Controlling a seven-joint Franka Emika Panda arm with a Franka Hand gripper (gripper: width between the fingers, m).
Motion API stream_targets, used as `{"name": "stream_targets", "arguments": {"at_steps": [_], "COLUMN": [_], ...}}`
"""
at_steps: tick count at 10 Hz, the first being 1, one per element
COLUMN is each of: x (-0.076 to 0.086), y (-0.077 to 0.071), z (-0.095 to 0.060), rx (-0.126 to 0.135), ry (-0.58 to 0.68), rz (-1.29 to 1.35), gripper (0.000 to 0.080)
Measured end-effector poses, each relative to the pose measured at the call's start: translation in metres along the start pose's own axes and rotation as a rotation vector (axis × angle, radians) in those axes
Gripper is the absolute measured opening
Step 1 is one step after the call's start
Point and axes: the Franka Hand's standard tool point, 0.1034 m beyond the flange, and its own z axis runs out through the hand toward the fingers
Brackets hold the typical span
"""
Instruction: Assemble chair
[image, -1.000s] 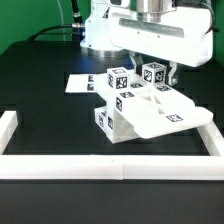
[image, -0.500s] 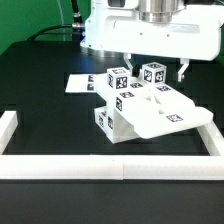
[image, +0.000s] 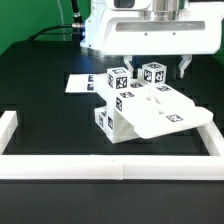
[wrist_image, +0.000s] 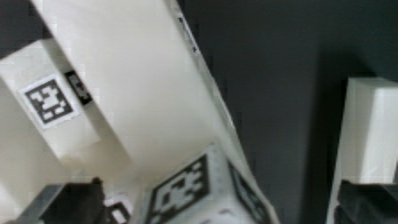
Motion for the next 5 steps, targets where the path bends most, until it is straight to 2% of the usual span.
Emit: {"name": "stream_targets", "arguments": {"at_steps": [3, 4, 5], "x": [-0.0012, -0.0013, -0.0012], "y": [0.0027, 0.0027, 0.0028], "z": [0.0011, 0.0013, 0.0013], "rx": [0.0, 0.0, 0.0], "ry": [-0.001, -0.001, -0.002], "rz": [-0.17, -0.155, -0.155], "gripper": [0.0649, 0.0649, 0.0522]}}
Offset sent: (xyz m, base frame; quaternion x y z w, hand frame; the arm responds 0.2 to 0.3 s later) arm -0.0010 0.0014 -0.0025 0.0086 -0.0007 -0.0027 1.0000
